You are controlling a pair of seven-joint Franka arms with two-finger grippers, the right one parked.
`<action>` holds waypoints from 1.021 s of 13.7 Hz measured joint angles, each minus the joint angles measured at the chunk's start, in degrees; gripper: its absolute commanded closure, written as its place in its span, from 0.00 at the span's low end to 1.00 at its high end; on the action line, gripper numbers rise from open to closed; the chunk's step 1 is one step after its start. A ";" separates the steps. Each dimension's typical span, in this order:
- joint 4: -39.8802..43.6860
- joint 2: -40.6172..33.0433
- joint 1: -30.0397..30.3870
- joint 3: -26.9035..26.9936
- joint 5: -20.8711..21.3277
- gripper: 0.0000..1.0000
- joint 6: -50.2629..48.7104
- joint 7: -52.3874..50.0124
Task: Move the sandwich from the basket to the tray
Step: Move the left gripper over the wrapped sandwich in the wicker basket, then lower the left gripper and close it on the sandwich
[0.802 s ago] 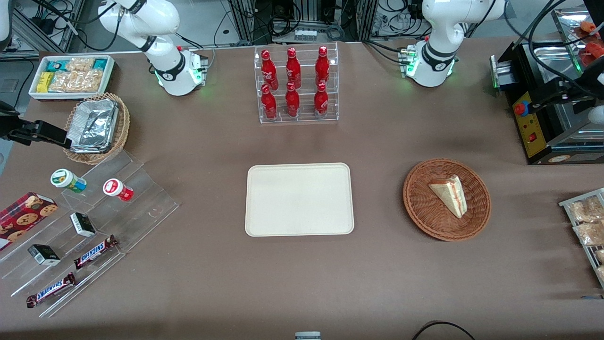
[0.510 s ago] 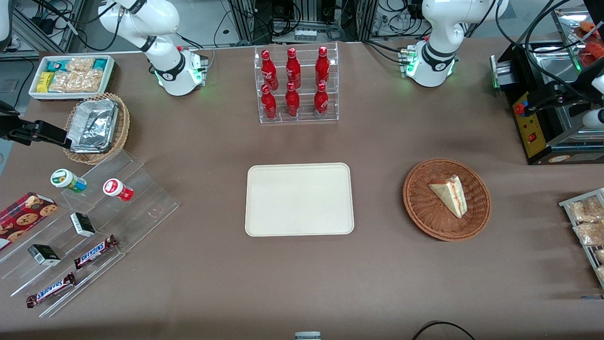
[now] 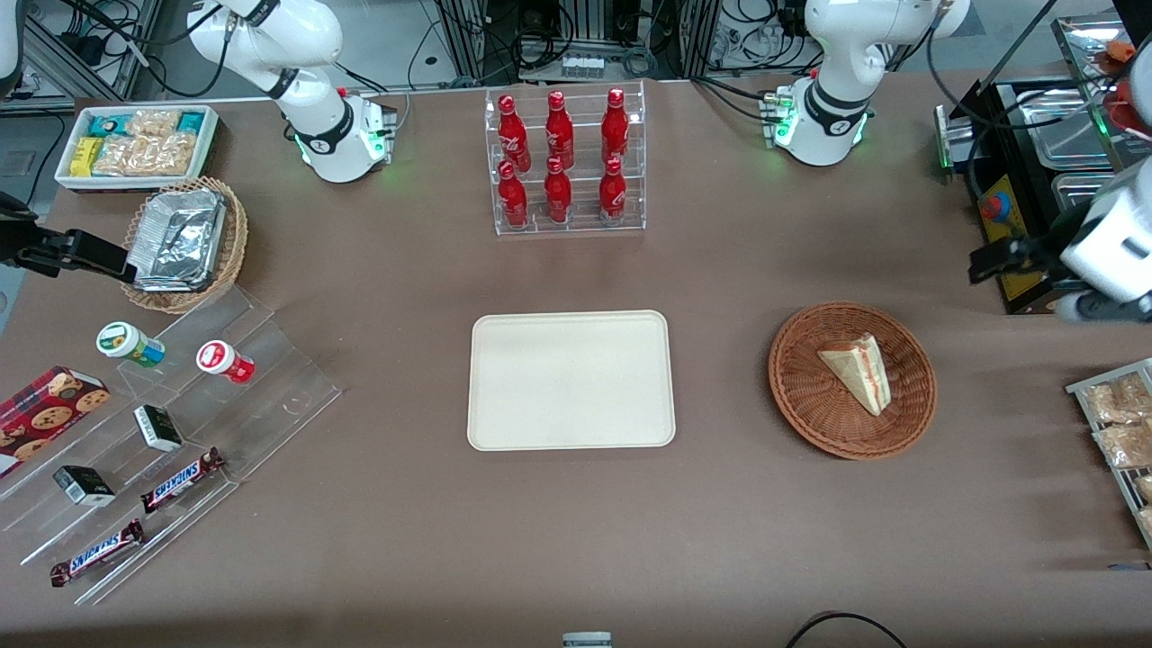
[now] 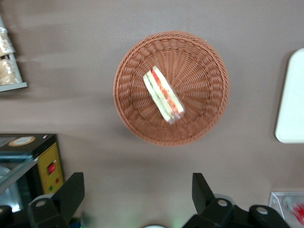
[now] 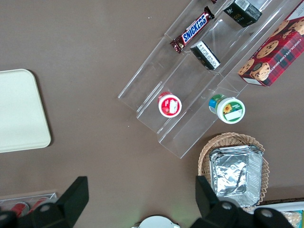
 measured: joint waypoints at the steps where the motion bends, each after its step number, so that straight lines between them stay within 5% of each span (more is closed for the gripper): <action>1: -3.74 -0.02 0.00 0.00 0.00 0.00 4.45 -2.05; 9: -31.15 -0.64 -2.61 -0.52 0.00 0.00 39.66 -26.65; 14: -40.16 -0.42 -4.37 -0.70 0.01 0.00 52.63 -31.84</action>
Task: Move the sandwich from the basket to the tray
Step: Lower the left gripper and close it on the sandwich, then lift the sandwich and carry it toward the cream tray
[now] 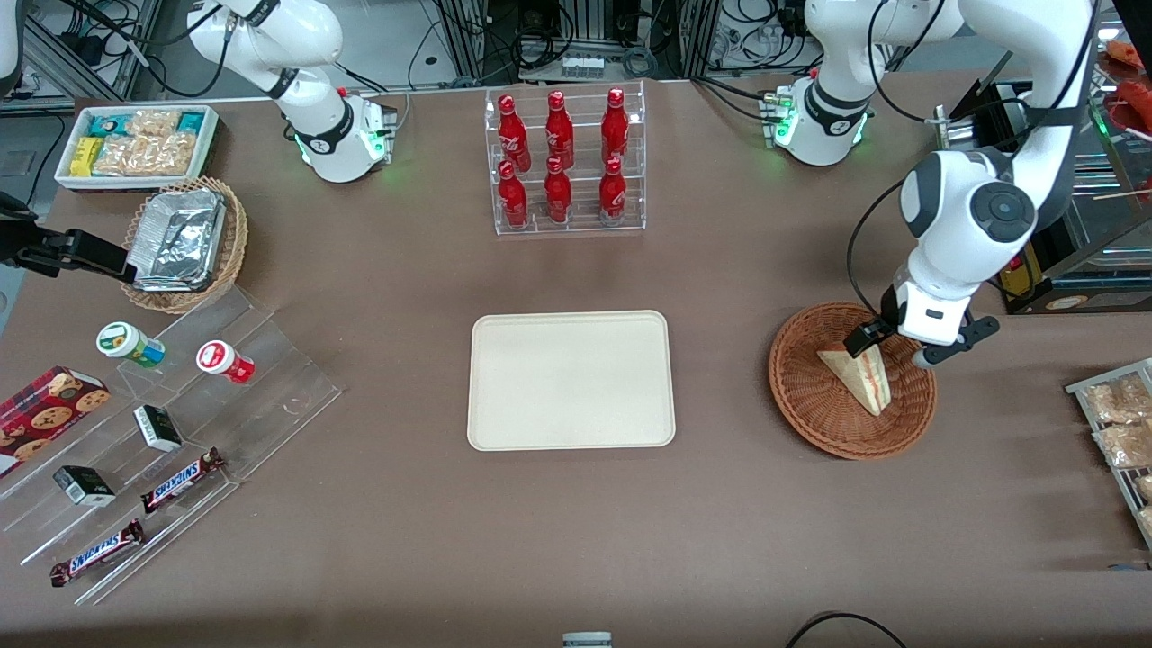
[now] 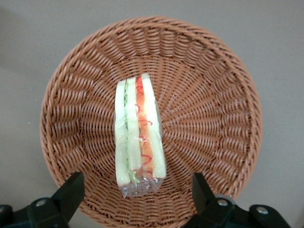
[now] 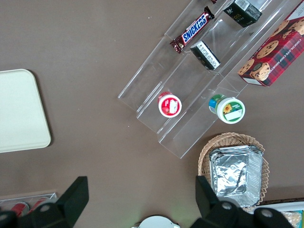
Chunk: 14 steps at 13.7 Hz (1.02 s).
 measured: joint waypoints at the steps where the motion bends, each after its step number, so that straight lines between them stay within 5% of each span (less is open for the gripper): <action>1: -0.88 0.36 0.00 0.02 0.00 0.00 1.68 -0.35; 6: -1.81 5.01 0.01 0.10 0.00 0.02 8.68 -0.70; 7: -1.83 6.00 0.01 0.16 0.00 0.07 9.56 -0.72; 10: -1.84 7.99 0.04 0.32 0.00 0.55 11.64 -0.86; 14: -1.61 8.08 0.06 0.40 0.00 0.68 11.98 -1.71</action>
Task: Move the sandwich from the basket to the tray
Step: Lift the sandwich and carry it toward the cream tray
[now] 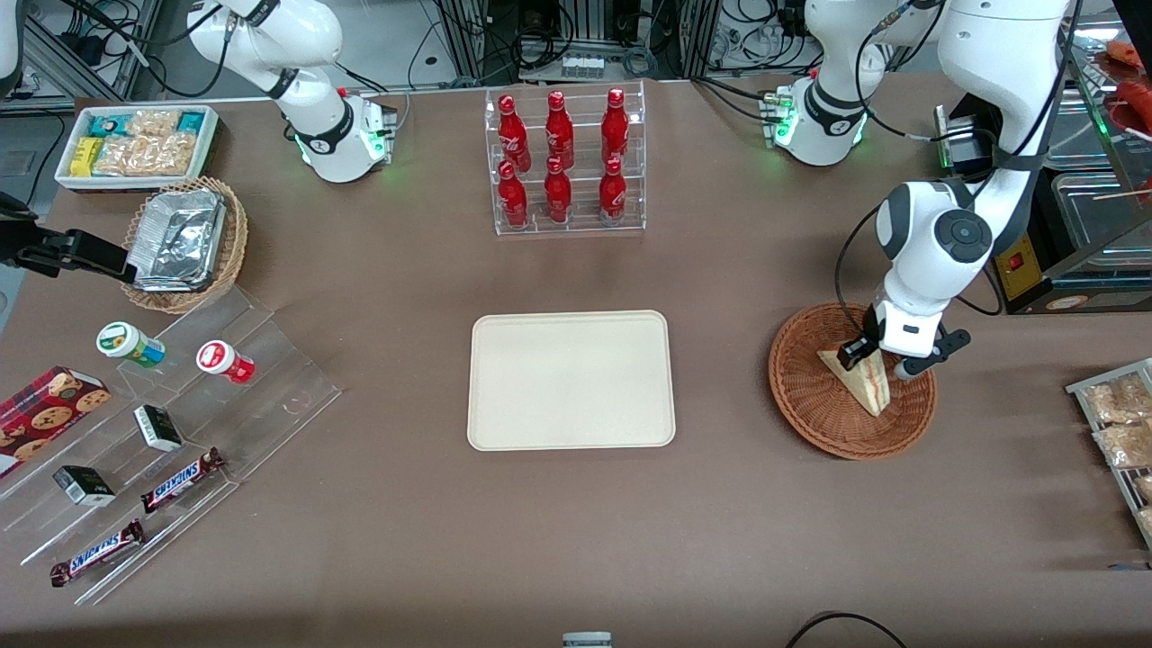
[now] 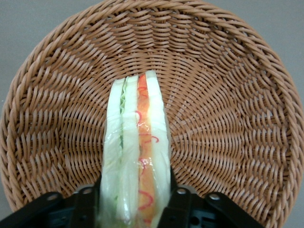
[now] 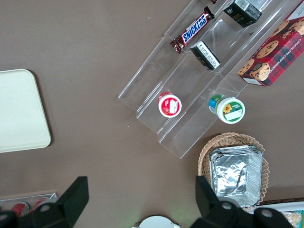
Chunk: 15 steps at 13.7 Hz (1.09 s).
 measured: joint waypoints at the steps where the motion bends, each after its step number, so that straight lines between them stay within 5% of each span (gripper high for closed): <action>1: 0.12 -0.12 0.00 0.00 0.00 0.68 0.00 -0.02; 7: 2.83 -7.50 -0.08 -1.49 0.32 0.68 -11.33 0.02; 12: 16.78 -10.46 -0.64 -13.43 0.36 0.68 -34.88 -2.26; 15: 24.55 -6.39 -1.48 -21.26 0.37 0.68 -37.94 -6.75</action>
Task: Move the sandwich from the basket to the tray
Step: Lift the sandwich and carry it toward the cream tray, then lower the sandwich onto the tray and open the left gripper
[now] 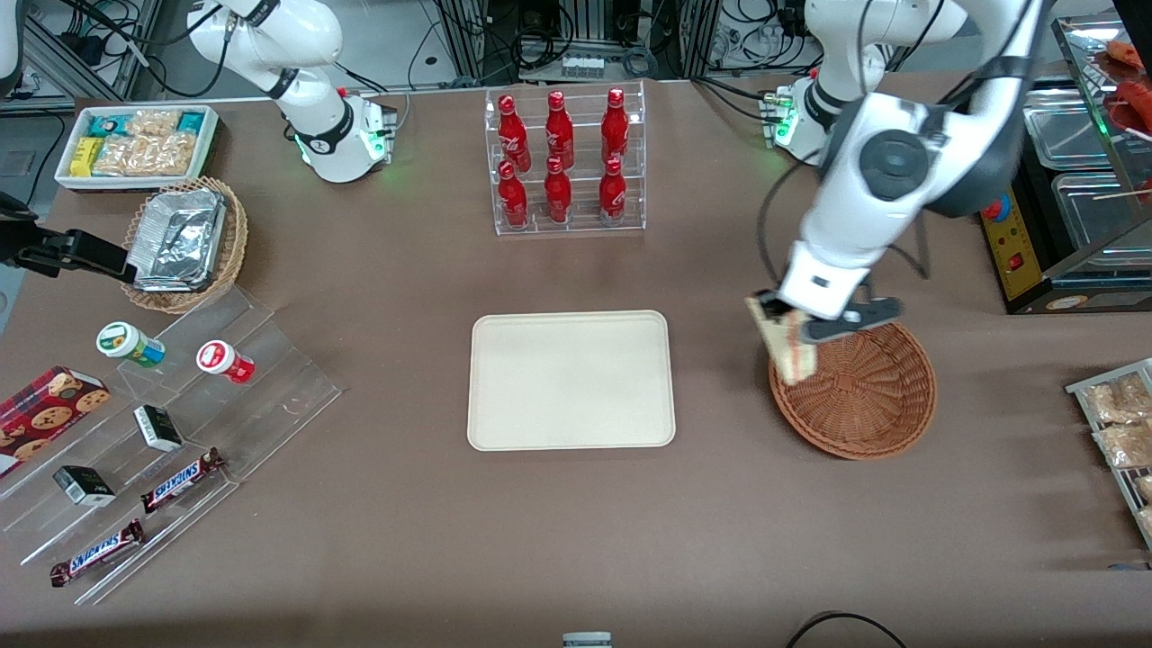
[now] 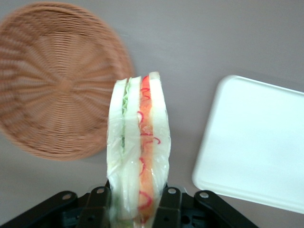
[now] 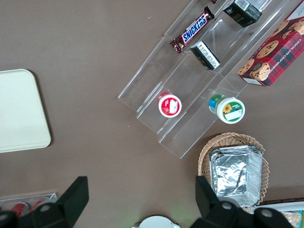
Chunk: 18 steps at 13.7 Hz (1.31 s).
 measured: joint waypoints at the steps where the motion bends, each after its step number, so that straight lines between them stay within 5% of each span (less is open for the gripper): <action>1: 2.65 2.75 -1.11 -1.89 0.03 0.68 0.10 -1.28; 11: 28.93 32.09 -19.22 -3.06 14.61 0.68 3.77 -13.55; 18: 31.26 40.99 -22.09 -2.94 22.74 0.66 11.52 -18.75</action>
